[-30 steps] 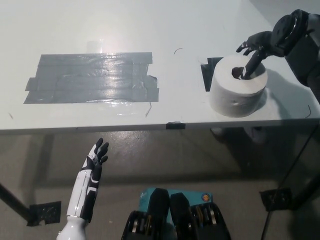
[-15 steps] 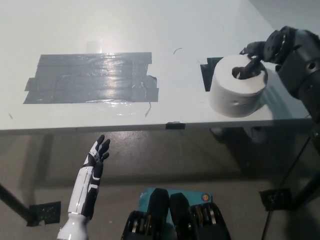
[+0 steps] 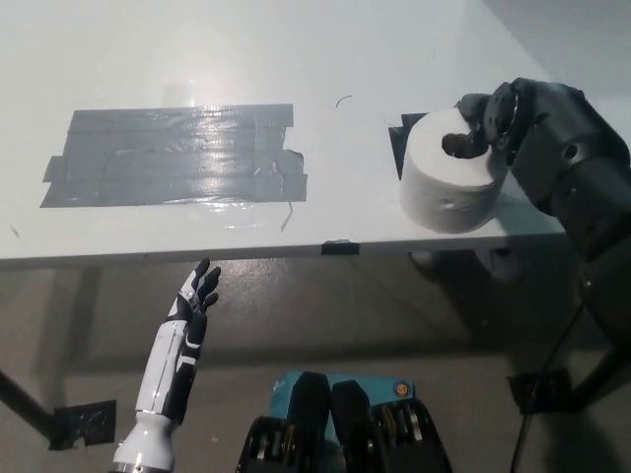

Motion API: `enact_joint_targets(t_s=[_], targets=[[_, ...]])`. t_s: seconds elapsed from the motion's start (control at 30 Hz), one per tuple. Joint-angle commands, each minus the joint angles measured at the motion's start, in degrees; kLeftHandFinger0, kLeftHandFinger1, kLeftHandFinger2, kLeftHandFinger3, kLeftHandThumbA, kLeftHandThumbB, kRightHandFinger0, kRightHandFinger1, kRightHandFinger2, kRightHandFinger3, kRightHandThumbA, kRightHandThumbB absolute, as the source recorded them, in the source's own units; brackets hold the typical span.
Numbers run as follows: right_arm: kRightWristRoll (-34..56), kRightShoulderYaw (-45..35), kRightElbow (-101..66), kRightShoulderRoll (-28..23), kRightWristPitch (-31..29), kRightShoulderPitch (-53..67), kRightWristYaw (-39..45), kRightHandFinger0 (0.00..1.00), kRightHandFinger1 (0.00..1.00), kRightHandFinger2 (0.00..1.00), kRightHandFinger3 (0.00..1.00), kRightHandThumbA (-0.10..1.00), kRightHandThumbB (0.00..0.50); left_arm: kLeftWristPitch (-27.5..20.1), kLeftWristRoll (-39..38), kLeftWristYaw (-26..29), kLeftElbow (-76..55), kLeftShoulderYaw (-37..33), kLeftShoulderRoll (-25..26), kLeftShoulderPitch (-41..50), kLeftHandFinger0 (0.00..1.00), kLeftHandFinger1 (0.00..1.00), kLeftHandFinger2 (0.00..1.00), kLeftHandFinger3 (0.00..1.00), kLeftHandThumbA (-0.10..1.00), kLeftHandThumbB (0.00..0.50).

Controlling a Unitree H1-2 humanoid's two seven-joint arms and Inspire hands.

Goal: A toilet paper roll is kept on the black spot on the desk infront of the robot and the robot inserts its right thumb into the hole in the centre to grab the roll. Then it passes the roll to a person.

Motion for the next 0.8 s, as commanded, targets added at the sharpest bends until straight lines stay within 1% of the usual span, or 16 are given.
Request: enact_joint_targets(t_s=[0.0,0.03,0.07,0.1,0.17,0.2,0.23,0.3,0.33,0.4,0.43,0.5,0.6,0.63,0.7,0.77], targets=[[-0.30,-1.02,-0.67,0.41,-1.33,-0.49,-6.69,0.14,0.58,0.77,1.00,-0.10,0.111,-0.08,-0.54,0.33,-1.49,-0.05,0.20,-0.98,1.00,1.00,1.00,1.00,1.00,0.223],[0.20,-1.73,-0.88,0.13,-1.73,-0.26,-7.56,0.18,0.65,0.87,1.00,-0.10,0.121,-0.03,-0.48,0.37,-1.55,-0.05,0.18,-0.97,1.00,1.00,1.00,1.00,1.00,0.227],[0.60,-2.33,-1.06,-0.24,-2.30,0.01,-8.51,0.19,0.68,0.91,0.84,-0.10,0.115,0.04,-0.49,0.37,-1.56,-0.04,0.19,-0.98,1.00,1.00,1.00,1.00,1.00,0.237],[1.01,-3.03,-1.05,-0.49,-2.57,0.12,-8.94,0.21,0.71,0.97,0.81,-0.10,0.125,0.01,-0.43,0.36,-1.46,-0.06,0.24,-1.04,1.00,1.00,1.00,1.00,1.00,0.239],[3.44,-6.10,-1.21,-1.46,-4.13,0.62,-10.29,0.20,0.74,1.00,0.55,-0.10,0.122,0.08,-0.65,0.17,-1.20,-0.10,0.36,-1.42,1.00,1.00,1.00,1.00,1.00,0.244],[4.74,-7.83,-1.34,-1.96,-4.97,0.90,-10.91,0.24,0.81,1.00,0.43,-0.10,0.147,0.20,-0.76,0.12,-1.12,-0.10,0.36,-1.57,1.00,1.00,1.00,1.00,1.00,0.241],[5.84,-9.59,-1.48,-2.42,-5.52,1.14,-11.39,0.30,0.85,1.00,0.39,-0.10,0.171,0.17,-0.83,0.12,-1.12,-0.10,0.35,-1.57,1.00,1.00,1.00,1.00,1.00,0.240],[8.57,-13.93,-1.65,-3.30,-6.15,1.48,-11.55,0.41,0.86,1.00,0.41,-0.10,0.217,0.00,-0.81,0.12,-0.97,-0.15,0.43,-1.60,1.00,1.00,1.00,1.00,1.00,0.231],[11.49,-17.68,-1.74,-3.96,-6.29,1.68,-10.99,0.35,0.76,0.94,0.41,-0.10,0.220,0.16,-0.79,0.13,-1.04,-0.16,0.41,-1.59,1.00,1.00,1.00,1.00,1.00,0.225],[13.75,-21.92,-1.99,-4.74,-6.26,1.86,-10.61,0.34,0.75,0.94,0.58,-0.10,0.226,0.32,-0.73,0.19,-1.16,-0.17,0.39,-1.54,1.00,1.00,1.00,1.00,1.00,0.226],[14.69,-24.01,-2.31,-5.37,-6.56,2.20,-10.73,0.31,0.74,0.95,0.77,-0.10,0.222,0.28,-0.76,0.14,-1.00,-0.15,0.51,-1.62,1.00,1.00,1.00,1.00,1.00,0.226],[22.98,-34.00,-2.71,-6.08,-5.74,2.70,-10.63,0.19,0.68,1.00,1.00,-0.10,0.186,-0.69,-0.64,0.33,-0.57,-0.13,0.61,-1.79,1.00,1.00,1.00,1.00,1.00,0.201],[30.66,-44.31,-2.94,-6.80,-4.42,3.19,-9.44,0.14,0.64,1.00,1.00,-0.10,0.174,-0.21,-0.73,0.17,-0.70,-0.13,0.73,-1.67,1.00,1.00,1.00,1.00,1.00,0.207],[31.59,-46.19,-2.96,-6.93,-4.25,3.30,-9.01,0.04,0.60,1.00,1.00,-0.10,0.177,-0.21,-0.75,0.20,-0.68,-0.10,0.71,-1.60,1.00,1.00,1.00,1.00,1.00,0.205],[36.44,-52.94,-3.06,-7.28,-2.88,3.80,-7.48,0.00,0.56,1.00,1.00,-0.10,0.181,0.15,-1.01,0.12,-0.92,-0.12,0.55,-1.30,1.00,1.00,1.00,1.00,1.00,0.188],[39.90,-58.24,-3.19,-7.51,-0.84,4.20,-6.90,0.00,0.42,1.00,1.00,-0.10,0.156,0.56,-0.72,0.30,-1.26,-0.07,0.46,-1.09,1.00,1.00,1.00,1.00,1.00,0.185]])
